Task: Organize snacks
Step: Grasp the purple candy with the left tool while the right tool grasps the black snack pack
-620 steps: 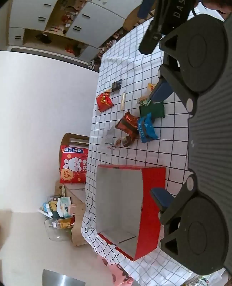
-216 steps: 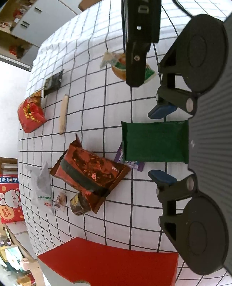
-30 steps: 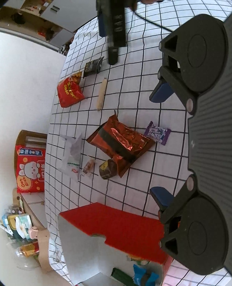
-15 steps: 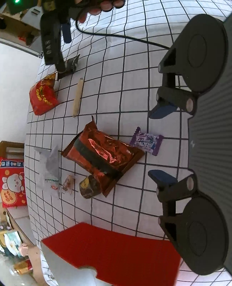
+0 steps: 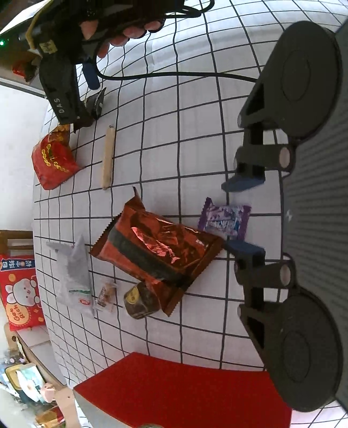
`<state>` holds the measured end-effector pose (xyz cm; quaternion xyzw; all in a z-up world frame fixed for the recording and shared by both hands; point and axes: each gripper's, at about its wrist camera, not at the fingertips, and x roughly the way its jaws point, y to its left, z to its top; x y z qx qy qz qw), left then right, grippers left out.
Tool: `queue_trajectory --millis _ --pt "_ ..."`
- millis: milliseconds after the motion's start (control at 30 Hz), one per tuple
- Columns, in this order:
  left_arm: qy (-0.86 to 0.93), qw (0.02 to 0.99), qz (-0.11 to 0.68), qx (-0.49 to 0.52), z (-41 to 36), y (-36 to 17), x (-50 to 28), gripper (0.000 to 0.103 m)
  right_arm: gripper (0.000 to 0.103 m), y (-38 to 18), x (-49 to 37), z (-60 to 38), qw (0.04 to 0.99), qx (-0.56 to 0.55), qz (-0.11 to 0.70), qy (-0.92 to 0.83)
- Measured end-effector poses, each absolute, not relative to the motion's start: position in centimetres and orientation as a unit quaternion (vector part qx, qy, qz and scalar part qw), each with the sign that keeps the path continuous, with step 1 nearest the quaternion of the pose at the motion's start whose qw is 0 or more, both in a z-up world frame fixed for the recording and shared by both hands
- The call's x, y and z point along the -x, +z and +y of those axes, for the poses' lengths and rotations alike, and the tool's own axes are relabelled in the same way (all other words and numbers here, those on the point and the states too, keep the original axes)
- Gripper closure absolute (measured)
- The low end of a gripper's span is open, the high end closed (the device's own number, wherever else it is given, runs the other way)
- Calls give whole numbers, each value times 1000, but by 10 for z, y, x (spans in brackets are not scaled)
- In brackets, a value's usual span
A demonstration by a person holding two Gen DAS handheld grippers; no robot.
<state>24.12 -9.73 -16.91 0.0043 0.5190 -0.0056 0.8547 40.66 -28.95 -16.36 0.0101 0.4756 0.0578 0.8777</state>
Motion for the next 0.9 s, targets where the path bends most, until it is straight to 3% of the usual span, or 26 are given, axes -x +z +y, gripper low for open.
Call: queue_trajectory --millis 133,300,900 --pt "-5 857 516 -10 -98 -169 -241 77 54 -166 -407 -290 875 -16 479 59" --pt "-2 859 512 -11 -98 -169 -239 78 63 -164 -404 -292 876 -13 478 63" --pt "2 868 495 41 -79 -137 -220 78 67 -127 -329 -302 872 -26 476 108"
